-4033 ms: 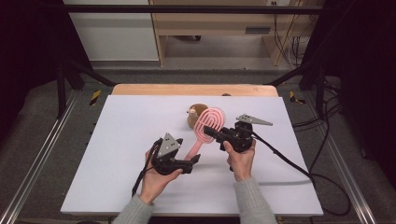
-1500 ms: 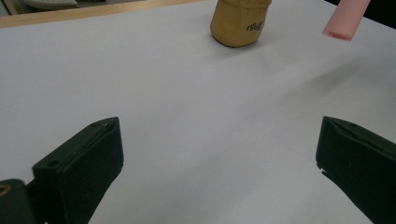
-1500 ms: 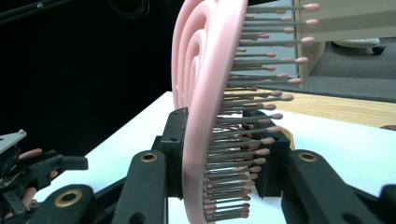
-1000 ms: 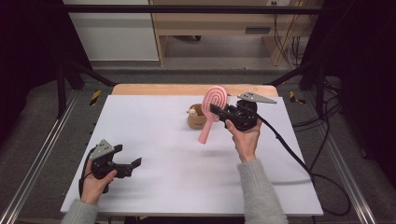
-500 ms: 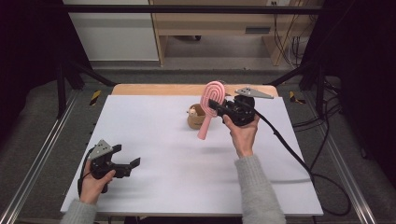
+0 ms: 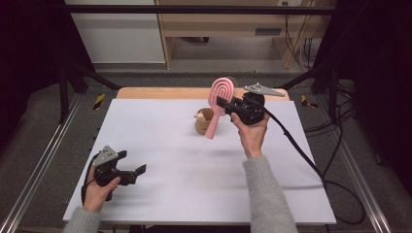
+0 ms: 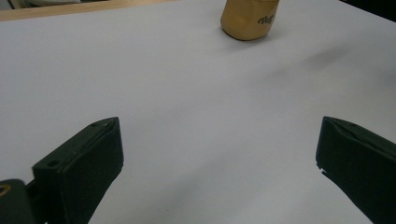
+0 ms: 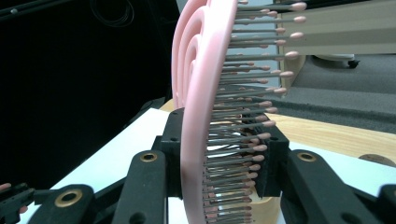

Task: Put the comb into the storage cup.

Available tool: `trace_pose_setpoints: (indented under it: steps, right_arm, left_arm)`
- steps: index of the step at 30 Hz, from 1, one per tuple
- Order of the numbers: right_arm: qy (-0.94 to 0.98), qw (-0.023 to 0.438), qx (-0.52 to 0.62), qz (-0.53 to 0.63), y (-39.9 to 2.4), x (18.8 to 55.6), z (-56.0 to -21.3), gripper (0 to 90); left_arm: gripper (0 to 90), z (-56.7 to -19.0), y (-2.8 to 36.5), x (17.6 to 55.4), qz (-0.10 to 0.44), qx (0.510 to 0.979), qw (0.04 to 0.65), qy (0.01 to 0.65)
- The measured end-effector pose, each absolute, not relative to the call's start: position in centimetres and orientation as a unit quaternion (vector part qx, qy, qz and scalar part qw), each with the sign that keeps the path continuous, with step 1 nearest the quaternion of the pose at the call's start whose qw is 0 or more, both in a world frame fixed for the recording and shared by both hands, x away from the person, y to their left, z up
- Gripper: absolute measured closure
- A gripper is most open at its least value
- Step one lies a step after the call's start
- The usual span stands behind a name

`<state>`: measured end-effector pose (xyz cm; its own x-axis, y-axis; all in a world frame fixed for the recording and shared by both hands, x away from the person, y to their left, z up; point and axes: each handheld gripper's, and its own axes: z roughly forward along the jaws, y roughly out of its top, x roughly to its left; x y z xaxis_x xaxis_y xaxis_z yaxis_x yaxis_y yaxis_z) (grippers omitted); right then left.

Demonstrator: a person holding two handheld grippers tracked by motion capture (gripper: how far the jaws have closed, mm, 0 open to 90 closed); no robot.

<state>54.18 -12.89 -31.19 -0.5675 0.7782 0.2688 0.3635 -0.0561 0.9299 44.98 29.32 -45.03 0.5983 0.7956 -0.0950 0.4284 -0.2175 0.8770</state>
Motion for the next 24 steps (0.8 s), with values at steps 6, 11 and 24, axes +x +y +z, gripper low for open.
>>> trace_pose_setpoints:
  steps: [6, 11, 24]
  right_arm:
    - [0.661, 0.181, 0.431, 0.587, -12.8, 54.6, -30.7, 63.2]
    - [0.659, 0.186, 0.435, 0.585, -12.7, 55.0, -30.6, 63.2]
    - [0.647, 0.199, 0.444, 0.586, -12.7, 56.1, -30.1, 63.2]
  left_arm:
    - [0.8, -45.0, 29.3, 45.0, 0.192, 0.756, 0.477, 0.405]
    - [0.8, -45.0, 29.3, 45.0, 0.192, 0.756, 0.477, 0.405]
    - [0.8, -45.1, 29.3, 45.0, 0.191, 0.756, 0.478, 0.405]
